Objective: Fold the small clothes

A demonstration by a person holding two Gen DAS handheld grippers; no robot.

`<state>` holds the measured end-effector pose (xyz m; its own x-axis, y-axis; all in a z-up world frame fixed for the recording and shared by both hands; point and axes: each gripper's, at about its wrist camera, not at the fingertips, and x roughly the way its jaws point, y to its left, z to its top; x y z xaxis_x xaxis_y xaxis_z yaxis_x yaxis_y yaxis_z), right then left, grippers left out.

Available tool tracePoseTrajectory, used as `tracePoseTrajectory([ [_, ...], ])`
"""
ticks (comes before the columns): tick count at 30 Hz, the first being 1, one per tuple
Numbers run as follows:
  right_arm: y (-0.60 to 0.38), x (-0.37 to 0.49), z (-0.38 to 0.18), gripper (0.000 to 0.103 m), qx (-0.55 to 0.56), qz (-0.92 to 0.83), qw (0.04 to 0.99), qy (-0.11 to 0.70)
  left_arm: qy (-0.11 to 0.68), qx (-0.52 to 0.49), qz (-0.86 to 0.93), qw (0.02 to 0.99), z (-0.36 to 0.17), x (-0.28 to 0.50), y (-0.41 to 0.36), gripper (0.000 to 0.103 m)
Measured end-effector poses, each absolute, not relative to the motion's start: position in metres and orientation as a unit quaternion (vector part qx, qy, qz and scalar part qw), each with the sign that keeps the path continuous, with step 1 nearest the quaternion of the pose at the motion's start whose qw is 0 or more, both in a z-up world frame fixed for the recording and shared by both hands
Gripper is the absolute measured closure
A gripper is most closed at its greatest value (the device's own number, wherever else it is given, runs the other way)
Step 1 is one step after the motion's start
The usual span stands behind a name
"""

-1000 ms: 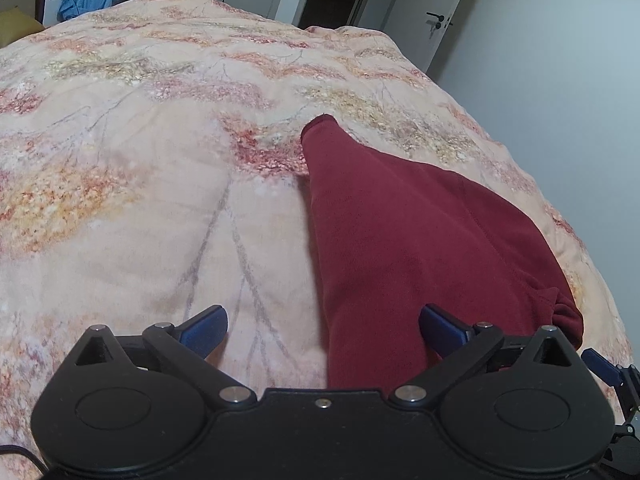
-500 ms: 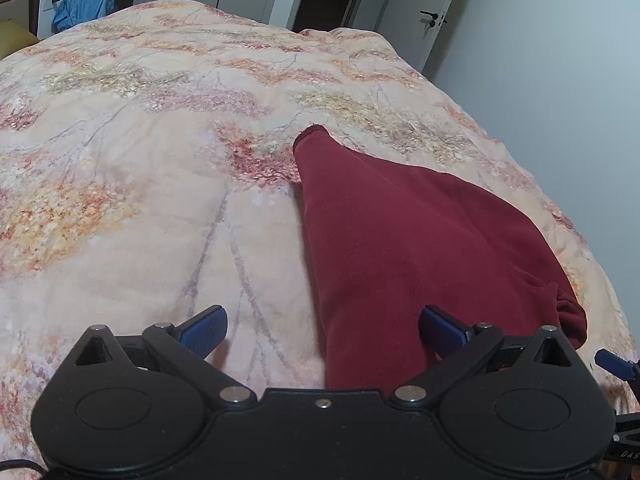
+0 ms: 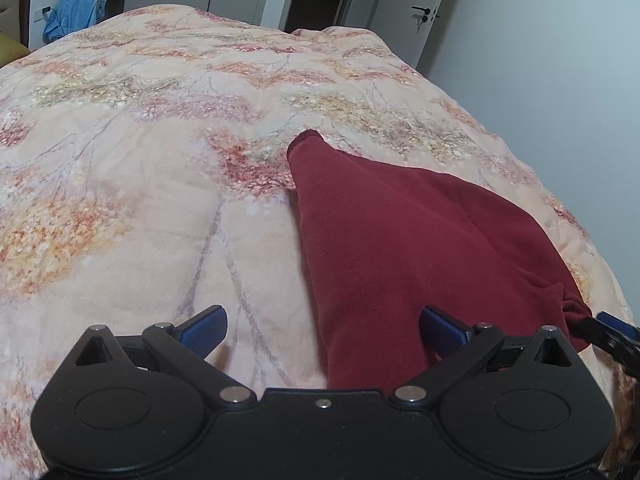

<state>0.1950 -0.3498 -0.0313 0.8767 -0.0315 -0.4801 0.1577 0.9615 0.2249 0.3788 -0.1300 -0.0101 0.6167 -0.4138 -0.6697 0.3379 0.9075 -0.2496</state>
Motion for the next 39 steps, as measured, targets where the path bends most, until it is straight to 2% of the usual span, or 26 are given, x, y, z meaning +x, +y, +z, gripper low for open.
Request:
tracePoseTrajectory([
  [3,-0.359,0.217,-0.037,0.0,0.145,-0.042,0.951,0.271,0.379,-0.048,-0.214,0.899,-0.013,0.381,-0.132,0.001],
  [8,-0.373,0.237,-0.048,0.0,0.195,-0.018,0.942,0.273,0.377,-0.06,-0.221,0.898,-0.019,0.388,-0.135,0.001],
  [15,-0.38,0.267,-0.054,0.0,0.2,0.013,0.944,0.262,0.385,-0.072,-0.215,0.895,-0.031,0.397,-0.14,0.0],
  [31,-0.416,0.249,-0.036,0.0,0.299,0.005,0.925,0.235,0.359,-0.07,-0.216,0.905,-0.042,0.388,-0.141,0.0],
  [39,-0.381,0.29,-0.037,0.0,0.222,-0.008,0.926,0.306,0.361,-0.073,-0.215,0.904,-0.041,0.386,-0.139,0.0],
])
